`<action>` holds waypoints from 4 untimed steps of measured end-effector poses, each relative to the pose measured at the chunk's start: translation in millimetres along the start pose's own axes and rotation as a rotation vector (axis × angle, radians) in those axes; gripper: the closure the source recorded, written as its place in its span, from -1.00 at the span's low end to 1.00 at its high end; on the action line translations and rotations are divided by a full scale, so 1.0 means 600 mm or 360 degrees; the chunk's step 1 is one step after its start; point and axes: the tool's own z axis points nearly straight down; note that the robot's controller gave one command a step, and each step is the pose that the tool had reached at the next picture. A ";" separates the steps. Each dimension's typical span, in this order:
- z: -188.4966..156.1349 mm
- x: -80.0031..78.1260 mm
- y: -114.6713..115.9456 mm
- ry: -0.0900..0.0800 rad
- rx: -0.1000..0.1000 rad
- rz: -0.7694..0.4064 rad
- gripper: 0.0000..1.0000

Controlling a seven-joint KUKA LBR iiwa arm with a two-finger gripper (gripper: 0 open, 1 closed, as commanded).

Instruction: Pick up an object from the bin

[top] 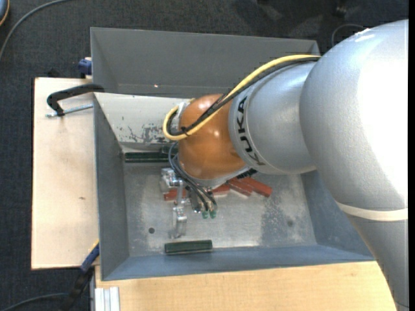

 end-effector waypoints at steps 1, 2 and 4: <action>0.002 -0.049 -0.108 -0.0024 -0.0003 0.0124 -1.00; 0.002 -0.085 -0.227 -0.0024 0.0000 -0.0116 -1.00; -0.167 -0.080 -0.220 -0.0030 0.0004 -0.0963 1.00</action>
Offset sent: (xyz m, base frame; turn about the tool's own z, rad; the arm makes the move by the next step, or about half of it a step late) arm 0.0331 -0.0580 -0.0031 0.0723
